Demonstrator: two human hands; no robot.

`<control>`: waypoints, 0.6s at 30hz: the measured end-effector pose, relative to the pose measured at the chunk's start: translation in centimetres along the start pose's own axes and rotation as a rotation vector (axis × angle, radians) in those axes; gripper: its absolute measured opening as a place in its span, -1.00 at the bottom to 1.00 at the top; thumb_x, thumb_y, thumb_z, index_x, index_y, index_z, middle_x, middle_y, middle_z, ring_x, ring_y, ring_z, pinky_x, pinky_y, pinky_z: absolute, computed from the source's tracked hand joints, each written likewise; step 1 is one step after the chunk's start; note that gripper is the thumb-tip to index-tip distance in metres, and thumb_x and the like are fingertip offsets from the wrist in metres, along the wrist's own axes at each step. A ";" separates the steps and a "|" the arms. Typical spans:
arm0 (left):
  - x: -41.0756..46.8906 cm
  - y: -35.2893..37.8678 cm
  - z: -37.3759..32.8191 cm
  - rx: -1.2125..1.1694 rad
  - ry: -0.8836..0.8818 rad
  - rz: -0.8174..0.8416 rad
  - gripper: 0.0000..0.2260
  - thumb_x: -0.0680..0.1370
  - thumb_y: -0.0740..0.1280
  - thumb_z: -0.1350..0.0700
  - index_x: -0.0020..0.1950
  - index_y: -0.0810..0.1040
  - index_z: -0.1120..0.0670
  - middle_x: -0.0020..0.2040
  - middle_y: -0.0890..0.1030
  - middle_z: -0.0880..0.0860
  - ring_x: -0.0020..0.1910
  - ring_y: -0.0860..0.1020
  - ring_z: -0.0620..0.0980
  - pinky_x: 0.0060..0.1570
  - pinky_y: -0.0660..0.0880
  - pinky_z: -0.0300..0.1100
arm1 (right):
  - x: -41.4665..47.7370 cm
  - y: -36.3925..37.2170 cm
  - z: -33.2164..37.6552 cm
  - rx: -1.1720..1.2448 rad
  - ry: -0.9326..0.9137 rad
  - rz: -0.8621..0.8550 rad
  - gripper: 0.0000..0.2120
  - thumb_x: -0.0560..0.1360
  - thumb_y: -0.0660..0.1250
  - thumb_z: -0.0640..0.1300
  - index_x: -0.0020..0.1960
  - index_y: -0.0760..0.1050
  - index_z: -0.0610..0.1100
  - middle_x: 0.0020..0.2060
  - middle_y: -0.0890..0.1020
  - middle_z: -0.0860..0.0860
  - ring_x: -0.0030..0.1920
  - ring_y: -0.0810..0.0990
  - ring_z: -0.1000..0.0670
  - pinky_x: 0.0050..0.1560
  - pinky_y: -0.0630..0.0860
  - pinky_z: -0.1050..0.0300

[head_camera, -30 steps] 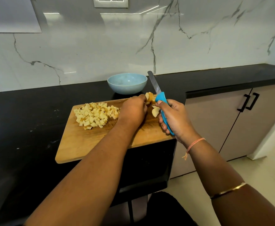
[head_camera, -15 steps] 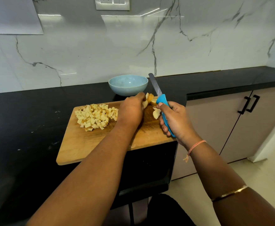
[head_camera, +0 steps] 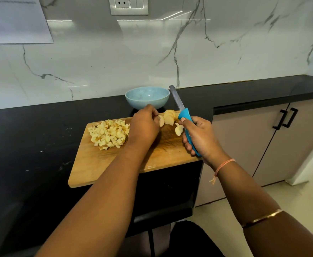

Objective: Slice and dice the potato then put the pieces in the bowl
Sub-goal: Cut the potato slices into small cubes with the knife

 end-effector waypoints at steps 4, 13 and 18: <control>0.1 -0.2 1.7 0.101 -0.044 0.096 -0.87 0.58 0.26 0.16 0.04 0.59 0.09 0.01 0.63 0.04 0.03 0.54 0.04 -0.07 0.40 -0.16 | 0.0 0.6 0.4 -0.101 0.054 0.057 -0.74 0.61 0.17 -0.02 0.06 0.47 -0.21 -0.48 0.46 -0.02 -0.63 0.35 0.10 -0.62 0.30 0.28; -0.1 0.8 2.2 0.321 -0.041 0.207 -0.53 0.48 0.32 -0.15 0.35 0.41 -0.04 0.21 0.57 0.00 0.28 0.43 0.05 0.27 0.29 -0.02 | -1.0 1.8 2.0 -0.568 0.068 0.236 -0.64 0.60 0.18 -0.06 0.39 0.35 -0.02 -0.30 0.53 0.01 -0.46 0.46 0.11 -0.51 0.38 0.30; 0.1 1.1 2.7 0.307 -0.067 0.160 -0.47 0.48 0.34 -0.11 0.40 0.31 0.00 0.19 0.58 0.01 0.28 0.44 0.06 0.33 0.23 0.00 | -0.9 2.5 3.0 -0.795 0.025 0.256 -0.68 0.59 0.18 -0.12 0.32 0.44 -0.11 -0.06 0.55 -0.04 -0.24 0.48 0.05 -0.21 0.45 0.22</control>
Point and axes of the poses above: each hand's wrist, its own x-axis towards the middle knuckle, its own y-axis out of the palm, z = x × y, the point moved 7 cm from there along x, towards the middle knuckle
